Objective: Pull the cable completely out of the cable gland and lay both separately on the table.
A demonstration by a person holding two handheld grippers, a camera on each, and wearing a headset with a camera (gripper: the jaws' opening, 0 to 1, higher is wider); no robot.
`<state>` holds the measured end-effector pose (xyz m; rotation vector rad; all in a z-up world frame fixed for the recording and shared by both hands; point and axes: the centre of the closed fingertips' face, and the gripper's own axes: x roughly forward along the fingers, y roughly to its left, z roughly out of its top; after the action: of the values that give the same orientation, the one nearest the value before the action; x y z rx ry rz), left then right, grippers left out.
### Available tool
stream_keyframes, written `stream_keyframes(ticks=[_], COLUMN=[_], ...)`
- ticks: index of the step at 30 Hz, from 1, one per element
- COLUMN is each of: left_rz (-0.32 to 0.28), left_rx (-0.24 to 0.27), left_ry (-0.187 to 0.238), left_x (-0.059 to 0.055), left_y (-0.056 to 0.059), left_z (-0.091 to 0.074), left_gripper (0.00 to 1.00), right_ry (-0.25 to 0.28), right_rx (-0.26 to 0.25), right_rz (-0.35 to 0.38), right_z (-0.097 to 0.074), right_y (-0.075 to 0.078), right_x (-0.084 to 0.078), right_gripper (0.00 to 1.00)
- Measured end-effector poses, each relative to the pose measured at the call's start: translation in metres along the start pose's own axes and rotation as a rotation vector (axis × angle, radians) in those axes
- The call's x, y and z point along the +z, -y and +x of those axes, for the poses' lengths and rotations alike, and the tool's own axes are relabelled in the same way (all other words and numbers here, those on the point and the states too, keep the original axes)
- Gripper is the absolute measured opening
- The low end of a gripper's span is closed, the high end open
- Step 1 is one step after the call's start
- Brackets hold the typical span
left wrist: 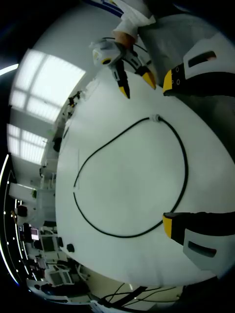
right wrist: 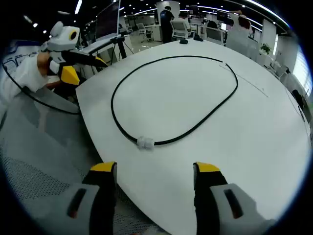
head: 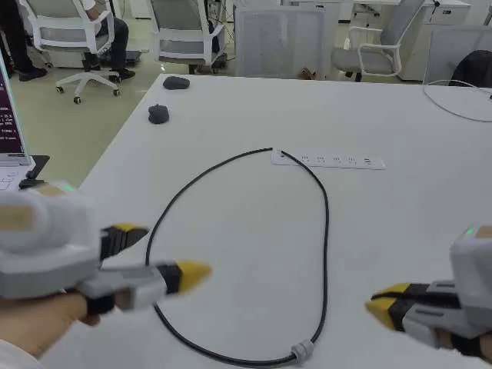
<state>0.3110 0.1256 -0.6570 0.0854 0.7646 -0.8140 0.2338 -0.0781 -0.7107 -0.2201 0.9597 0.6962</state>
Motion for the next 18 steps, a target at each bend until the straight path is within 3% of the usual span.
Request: stream_keyframes(ticks=[3,18], left_rz=[0.041,0.023], left_rx=[0.001,0.006], left_ry=[0.036,-0.004], left_x=[0.0066,0.0], left_y=[0.0017,-0.0011], left_z=[-0.0004,-0.0002], left_gripper=[0.95,0.96], right_ry=[-0.007,-0.013], right_rx=[0.001,0.01], right_rz=[0.0,-0.001], right_z=[0.0003,0.0007], right_y=[-0.0003,-0.0024], right_x=[-0.002,-0.0034], right_gripper=[0.65,0.64])
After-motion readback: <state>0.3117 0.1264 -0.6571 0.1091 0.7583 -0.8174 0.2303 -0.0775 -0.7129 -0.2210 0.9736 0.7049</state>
